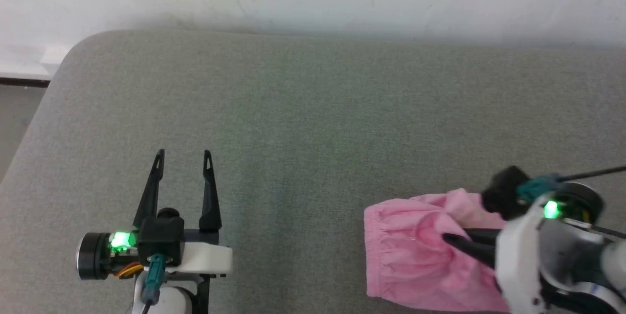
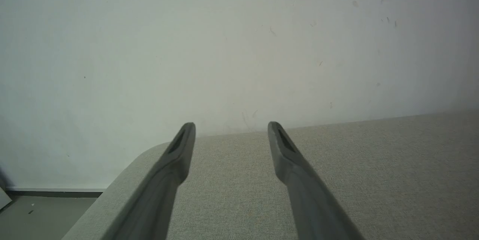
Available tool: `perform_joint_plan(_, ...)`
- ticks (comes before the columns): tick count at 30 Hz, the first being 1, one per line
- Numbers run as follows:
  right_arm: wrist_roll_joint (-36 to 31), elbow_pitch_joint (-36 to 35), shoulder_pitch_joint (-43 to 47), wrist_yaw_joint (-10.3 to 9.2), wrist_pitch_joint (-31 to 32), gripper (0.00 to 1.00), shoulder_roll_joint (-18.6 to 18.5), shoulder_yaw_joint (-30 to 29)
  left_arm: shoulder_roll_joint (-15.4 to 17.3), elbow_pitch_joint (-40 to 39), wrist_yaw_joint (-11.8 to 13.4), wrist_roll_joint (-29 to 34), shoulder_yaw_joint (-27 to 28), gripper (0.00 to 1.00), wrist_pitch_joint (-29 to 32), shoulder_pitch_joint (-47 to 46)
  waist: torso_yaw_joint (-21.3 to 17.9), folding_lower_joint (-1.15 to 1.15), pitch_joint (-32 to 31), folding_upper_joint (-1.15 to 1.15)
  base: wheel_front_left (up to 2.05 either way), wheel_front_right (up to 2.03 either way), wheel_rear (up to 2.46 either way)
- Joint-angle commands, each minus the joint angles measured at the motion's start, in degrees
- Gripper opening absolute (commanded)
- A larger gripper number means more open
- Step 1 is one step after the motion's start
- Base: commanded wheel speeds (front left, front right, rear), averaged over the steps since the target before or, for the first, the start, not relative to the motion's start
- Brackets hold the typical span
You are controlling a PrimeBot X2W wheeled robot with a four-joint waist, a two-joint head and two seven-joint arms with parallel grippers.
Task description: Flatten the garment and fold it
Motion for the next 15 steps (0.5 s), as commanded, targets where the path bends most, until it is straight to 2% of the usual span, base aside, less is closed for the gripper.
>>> perform_joint_plan(1, -1.10, 0.91, -2.07, -0.05, 0.15, 0.00, 1.58, 1.43, -0.41, 0.03, -0.28, 0.80, -0.22, 1.00, -0.27, -1.16, 0.83, 0.00, 0.71, 0.00, 0.00, 0.00, 0.00)
perform_joint_plan(9, -1.92, 14.82, -10.13, -0.05, -2.38, 0.00, 10.22, 10.67, -1.28, 0.09, -0.43, 0.75, -0.65, 1.00, -0.27, -2.58, 3.14, 0.00, 2.17, 0.00, 0.00, 0.00, 0.00)
perform_joint_plan(15, -3.48, 26.57, -12.70, -0.05, -5.10, 0.00, 12.96, 17.41, -1.91, 0.16, -0.38, 0.69, -0.70, 1.00, -0.27, -3.16, 4.05, 0.00, 3.25, 0.00, 0.00, 0.00, 0.00)
